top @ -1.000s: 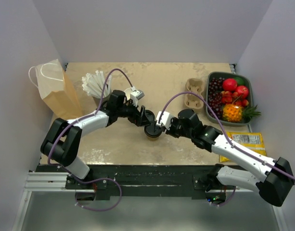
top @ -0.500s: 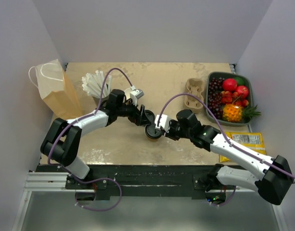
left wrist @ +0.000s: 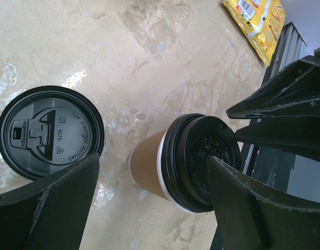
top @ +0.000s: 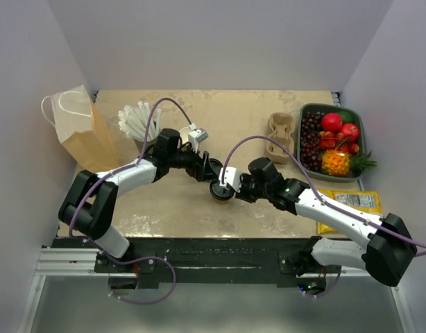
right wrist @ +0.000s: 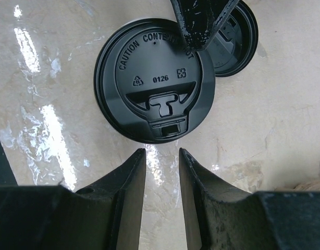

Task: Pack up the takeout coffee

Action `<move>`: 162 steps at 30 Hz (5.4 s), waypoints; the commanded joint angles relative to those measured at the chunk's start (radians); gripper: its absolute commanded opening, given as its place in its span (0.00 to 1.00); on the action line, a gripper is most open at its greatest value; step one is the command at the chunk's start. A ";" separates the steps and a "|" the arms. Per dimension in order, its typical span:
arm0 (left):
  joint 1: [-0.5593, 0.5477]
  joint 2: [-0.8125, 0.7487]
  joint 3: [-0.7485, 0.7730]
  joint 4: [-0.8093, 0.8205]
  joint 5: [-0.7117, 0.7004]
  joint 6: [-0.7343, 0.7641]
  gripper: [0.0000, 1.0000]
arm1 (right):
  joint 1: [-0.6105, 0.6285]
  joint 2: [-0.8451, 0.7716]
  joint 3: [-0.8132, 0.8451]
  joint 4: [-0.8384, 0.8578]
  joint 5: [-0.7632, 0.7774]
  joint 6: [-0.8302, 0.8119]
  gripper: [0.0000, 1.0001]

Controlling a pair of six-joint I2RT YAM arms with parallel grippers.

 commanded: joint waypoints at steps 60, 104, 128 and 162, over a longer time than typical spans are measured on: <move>0.018 -0.026 -0.116 0.120 0.020 -0.120 0.87 | -0.225 0.262 0.346 -0.010 -0.405 0.464 0.47; 0.102 0.127 -0.269 0.407 0.171 -0.399 0.88 | -0.414 0.854 0.546 -0.168 -0.933 0.625 0.44; 0.099 0.001 -0.332 0.491 0.033 -0.434 0.84 | -0.412 0.722 0.454 -0.223 -0.821 0.389 0.45; 0.107 -0.031 -0.309 0.485 0.107 -0.408 0.86 | -0.351 0.837 0.692 -0.289 -0.859 0.389 0.63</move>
